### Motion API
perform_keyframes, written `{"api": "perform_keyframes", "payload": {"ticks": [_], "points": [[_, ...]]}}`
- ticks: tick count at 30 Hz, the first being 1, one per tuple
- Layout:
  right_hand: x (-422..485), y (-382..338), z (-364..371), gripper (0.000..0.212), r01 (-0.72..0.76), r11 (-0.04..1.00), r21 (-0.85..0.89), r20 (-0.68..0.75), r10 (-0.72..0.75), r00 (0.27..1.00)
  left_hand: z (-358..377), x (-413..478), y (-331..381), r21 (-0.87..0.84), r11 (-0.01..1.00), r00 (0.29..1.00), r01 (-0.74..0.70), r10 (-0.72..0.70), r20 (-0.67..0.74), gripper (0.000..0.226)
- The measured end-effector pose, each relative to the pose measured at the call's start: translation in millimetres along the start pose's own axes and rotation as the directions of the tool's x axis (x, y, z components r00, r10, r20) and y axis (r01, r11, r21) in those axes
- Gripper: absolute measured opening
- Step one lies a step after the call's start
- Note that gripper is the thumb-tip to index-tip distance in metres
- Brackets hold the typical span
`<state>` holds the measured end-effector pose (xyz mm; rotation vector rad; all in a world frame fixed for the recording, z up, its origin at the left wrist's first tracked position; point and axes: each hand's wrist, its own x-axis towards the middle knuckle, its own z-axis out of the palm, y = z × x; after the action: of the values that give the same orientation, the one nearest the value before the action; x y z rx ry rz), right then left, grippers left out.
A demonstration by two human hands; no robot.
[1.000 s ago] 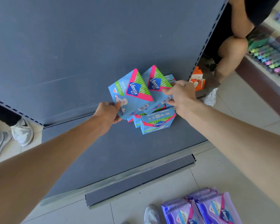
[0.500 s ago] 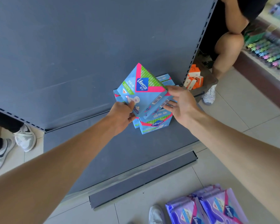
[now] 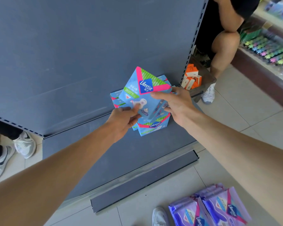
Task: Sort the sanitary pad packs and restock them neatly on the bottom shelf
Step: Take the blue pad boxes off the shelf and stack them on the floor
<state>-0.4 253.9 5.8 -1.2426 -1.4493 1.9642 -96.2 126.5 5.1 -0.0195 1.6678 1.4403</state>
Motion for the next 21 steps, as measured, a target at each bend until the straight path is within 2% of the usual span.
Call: {"api": "perform_keyframes", "payload": {"ticks": [2, 4, 6, 8, 10, 13, 15, 18, 21], "points": [[-1, -5, -8, 0.028, -0.010, 0.999, 0.043, 0.029, 0.009, 1.000, -3, 0, 9, -0.032, 0.998, 0.988, -0.047, 0.042, -0.148, 0.018], [-3, -8, -19, 0.025, -0.018, 0.999, 0.045, 0.064, 0.015, 0.998, -4, 5, 20, 0.089, 0.987, 0.944, -0.131, 0.151, -0.293, 0.030], [-7, -11, -27, 0.035, -0.042, 0.999, 0.023, 0.105, 0.039, 0.994, -4, 9, 31, 0.187, 0.965, 0.925, -0.185, 0.235, -0.299, 0.032], [-11, -12, -33, 0.032, -0.072, 0.997, 0.016, 0.140, 0.069, 0.988, 2, 10, 39, 0.206, 0.963, 0.956, -0.173, 0.215, -0.201, 0.031], [-15, -13, -38, 0.022, -0.084, 0.996, 0.027, 0.173, 0.078, 0.982, 10, 8, 42, 0.213, 0.971, 0.991, -0.107, 0.123, -0.059, 0.037], [-21, -15, -44, 0.022, -0.106, 0.993, 0.053, 0.191, 0.094, 0.977, 22, 6, 40, 0.211, 0.977, 0.990, 0.005, -0.034, 0.134, 0.049], [-22, -14, -50, 0.019, -0.118, 0.990, 0.082, 0.173, 0.103, 0.980, 29, 7, 35, 0.202, 0.979, 0.981, -0.003, -0.036, 0.192, 0.049], [-27, -15, -62, 0.020, -0.127, 0.984, 0.127, 0.128, 0.111, 0.986, 38, 2, 31, 0.170, 0.984, 0.971, -0.053, 0.011, 0.240, 0.034], [-35, -10, -73, 0.027, -0.138, 0.978, 0.156, 0.087, 0.126, 0.988, 40, -2, 19, 0.160, 0.984, 0.952, -0.078, 0.026, 0.304, 0.059]]}}
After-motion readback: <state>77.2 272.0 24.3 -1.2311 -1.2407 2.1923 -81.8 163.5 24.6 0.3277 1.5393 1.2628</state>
